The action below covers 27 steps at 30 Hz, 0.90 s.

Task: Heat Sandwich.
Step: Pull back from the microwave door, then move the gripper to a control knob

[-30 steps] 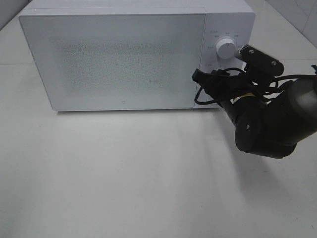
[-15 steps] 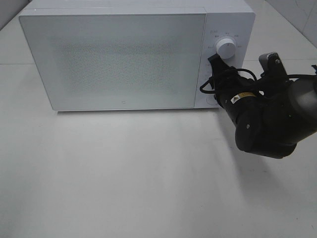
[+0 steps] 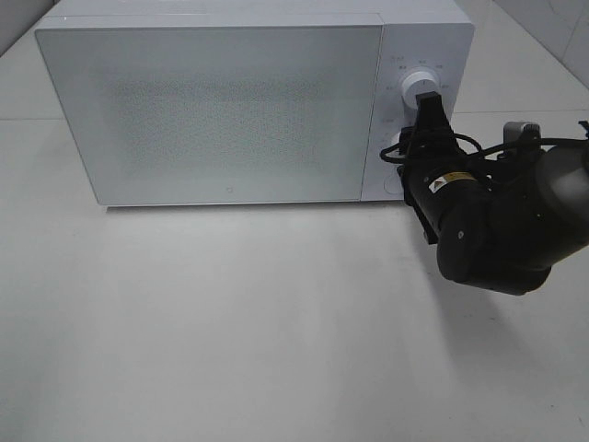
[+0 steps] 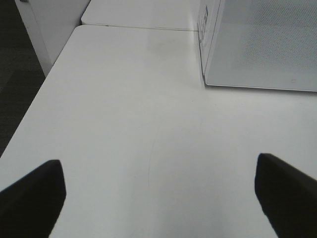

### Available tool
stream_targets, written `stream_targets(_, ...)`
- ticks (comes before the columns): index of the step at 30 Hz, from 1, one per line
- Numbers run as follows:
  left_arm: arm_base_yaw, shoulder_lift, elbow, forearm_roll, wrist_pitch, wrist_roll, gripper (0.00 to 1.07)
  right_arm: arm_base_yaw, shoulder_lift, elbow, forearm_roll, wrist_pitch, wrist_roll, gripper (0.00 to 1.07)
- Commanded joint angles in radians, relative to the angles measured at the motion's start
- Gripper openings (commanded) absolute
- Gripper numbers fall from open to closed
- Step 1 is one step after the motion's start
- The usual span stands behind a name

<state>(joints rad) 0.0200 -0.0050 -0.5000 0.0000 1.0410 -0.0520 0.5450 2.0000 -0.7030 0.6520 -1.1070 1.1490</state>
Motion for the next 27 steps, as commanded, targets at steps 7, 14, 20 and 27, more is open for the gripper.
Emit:
stream_targets(7,0.002,-0.026,0.003,0.0,-0.005,0.001,0.98,0.0,-0.001,-0.008,-0.019,-0.01,0.295,0.11)
stream_targets(14,0.002,-0.026,0.003,0.0,-0.005,0.001,0.98,0.0,-0.001,-0.008,-0.019,-0.032,0.316,0.12)
stream_targets(20,0.002,-0.026,0.003,0.0,-0.005,0.001,0.98,0.0,-0.001,-0.008,-0.019,-0.032,0.316,0.13)
stream_targets(27,0.002,-0.026,0.003,0.0,-0.005,0.001,0.98,0.0,-0.001,-0.008,-0.019,-0.032,0.316,0.16)
